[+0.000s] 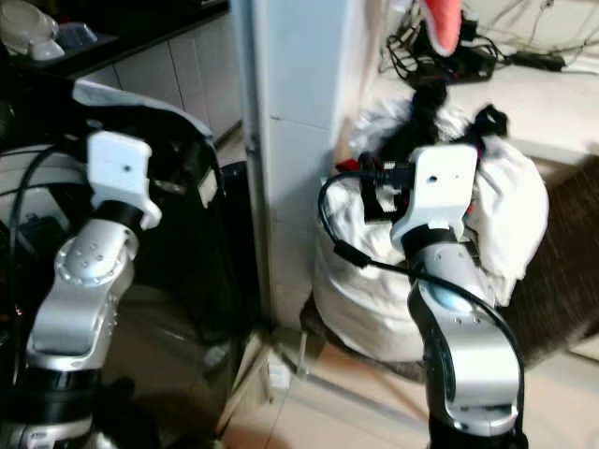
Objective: Clothes washing
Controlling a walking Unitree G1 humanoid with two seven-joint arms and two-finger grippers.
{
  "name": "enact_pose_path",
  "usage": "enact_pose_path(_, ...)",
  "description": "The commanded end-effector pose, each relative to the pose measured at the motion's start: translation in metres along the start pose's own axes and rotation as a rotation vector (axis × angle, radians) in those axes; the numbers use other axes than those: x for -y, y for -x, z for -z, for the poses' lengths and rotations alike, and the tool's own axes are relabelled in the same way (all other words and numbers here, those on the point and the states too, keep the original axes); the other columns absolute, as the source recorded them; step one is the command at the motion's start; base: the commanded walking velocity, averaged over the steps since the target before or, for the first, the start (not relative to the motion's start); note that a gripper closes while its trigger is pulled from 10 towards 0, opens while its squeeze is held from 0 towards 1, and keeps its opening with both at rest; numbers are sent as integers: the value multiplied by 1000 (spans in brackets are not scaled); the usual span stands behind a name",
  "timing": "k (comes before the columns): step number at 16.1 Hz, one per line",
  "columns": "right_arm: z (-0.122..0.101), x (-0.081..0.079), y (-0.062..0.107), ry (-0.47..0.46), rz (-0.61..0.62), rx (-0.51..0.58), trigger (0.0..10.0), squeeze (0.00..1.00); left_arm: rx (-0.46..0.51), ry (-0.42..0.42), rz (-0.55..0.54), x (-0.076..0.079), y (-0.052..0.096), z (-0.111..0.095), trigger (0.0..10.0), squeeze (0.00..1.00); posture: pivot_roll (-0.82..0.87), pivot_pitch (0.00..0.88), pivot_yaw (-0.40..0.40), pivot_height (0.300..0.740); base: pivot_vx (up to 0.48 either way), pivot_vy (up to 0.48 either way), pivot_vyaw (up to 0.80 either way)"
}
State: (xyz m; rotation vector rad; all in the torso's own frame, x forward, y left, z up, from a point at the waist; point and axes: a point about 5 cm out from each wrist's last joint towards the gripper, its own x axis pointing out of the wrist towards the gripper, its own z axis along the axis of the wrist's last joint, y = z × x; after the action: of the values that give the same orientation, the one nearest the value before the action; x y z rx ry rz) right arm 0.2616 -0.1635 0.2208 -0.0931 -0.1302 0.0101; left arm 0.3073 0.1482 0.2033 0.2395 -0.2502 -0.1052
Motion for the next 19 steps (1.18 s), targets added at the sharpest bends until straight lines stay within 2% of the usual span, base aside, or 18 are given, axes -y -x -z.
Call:
enact_pose_path(1, -3, 3, 1, 0, 11, 14, 10000, 0, 16, 5, 18, 4, -1, -4, 10000, 0, -44, 0, 43, 740, 0, 0, 0)
enact_pose_path(5, 0, 6, 2, 7, 15, -9, 10000, 0, 2, -3, 11, 3, -1, -3, 10000, 0, -48, 0, 46, 740, 0, 0, 0)
enact_pose_path(10, 1, 8, 2, 11, 18, -19, 10000, 0, -18, 51, -7, 4, 2, 4, 10000, 0, -48, 0, 40, 740, 0, 0, 0)
enact_pose_path(12, 2, 9, 2, -18, 23, -32, 10000, 0, -17, 59, -7, 5, 3, 3, 10000, 0, -44, 0, 33, 740, 0, 0, -231)
enact_pose_path(15, 3, 8, 0, 4, 1, -44, 10000, 0, -7, 73, 1, 7, 4, 2, 10000, 0, -40, 0, 23, 740, 271, 0, -683)
enact_pose_path(19, -2, 5, -4, 24, -49, -21, 10000, 0, -5, 72, -12, 8, 8, 1, 10000, 0, -29, 0, -2, 740, 305, 0, 0)
